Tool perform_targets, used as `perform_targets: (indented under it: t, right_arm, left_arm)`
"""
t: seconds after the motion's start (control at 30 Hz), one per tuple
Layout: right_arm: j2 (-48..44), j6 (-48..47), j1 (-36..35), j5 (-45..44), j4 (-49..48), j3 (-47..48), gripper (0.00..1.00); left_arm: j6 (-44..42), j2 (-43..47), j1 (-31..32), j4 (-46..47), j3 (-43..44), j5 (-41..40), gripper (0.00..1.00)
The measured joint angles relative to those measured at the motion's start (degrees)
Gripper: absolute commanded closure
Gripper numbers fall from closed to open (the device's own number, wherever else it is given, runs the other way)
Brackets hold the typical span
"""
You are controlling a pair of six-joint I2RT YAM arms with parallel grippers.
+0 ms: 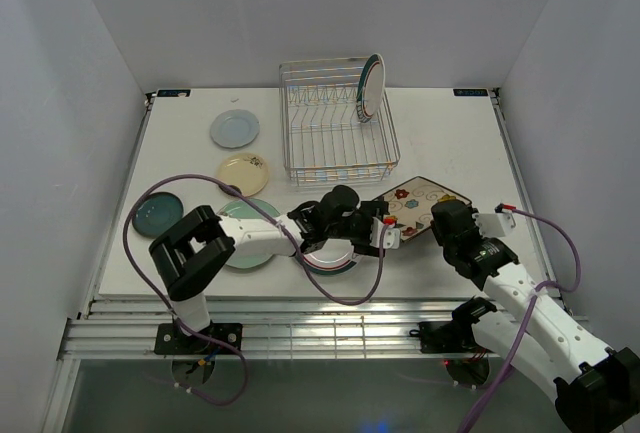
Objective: Load the plates into the dish rack
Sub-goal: Pick up the plate at the center of the board.
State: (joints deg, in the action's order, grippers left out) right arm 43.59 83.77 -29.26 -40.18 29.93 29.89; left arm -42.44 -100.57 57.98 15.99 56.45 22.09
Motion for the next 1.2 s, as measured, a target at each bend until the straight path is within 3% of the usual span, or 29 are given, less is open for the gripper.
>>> perform_targets:
  t: [0.17, 0.6, 0.9, 1.0, 1.17, 1.2]
  right_arm:
    - [0.0, -0.6, 0.0, 0.3, 0.1, 0.4, 0.92]
    - [0.0, -1.4, 0.0, 0.3, -0.1, 0.5, 0.92]
    - [0.0, -1.5, 0.0, 0.3, 0.0, 0.5, 0.92]
    - [0.0, -1.6, 0.0, 0.3, 0.0, 0.5, 0.92]
    - [0.0, -1.9, 0.3, -0.7, -0.4, 0.9, 0.92]
    - [0.0, -1.9, 0.3, -0.7, -0.4, 0.9, 0.92]
  left_arm:
    - [-0.1, -2.1, 0.3, 2.5, 0.2, -0.8, 0.29]
    - [-0.7, -4.1, 2.3, 5.0, 2.1, -3.3, 0.43]
    - [-0.7, -5.7, 3.1, 5.2, 2.1, -3.7, 0.59]
    - [-0.7, -6.1, 3.3, 5.2, 2.2, -3.7, 0.75]
    - [-2.9, -6.1, 3.7, 6.1, 2.2, -4.8, 0.77]
    - [-3.1, -6.1, 3.7, 6.1, 2.2, -4.9, 0.82]
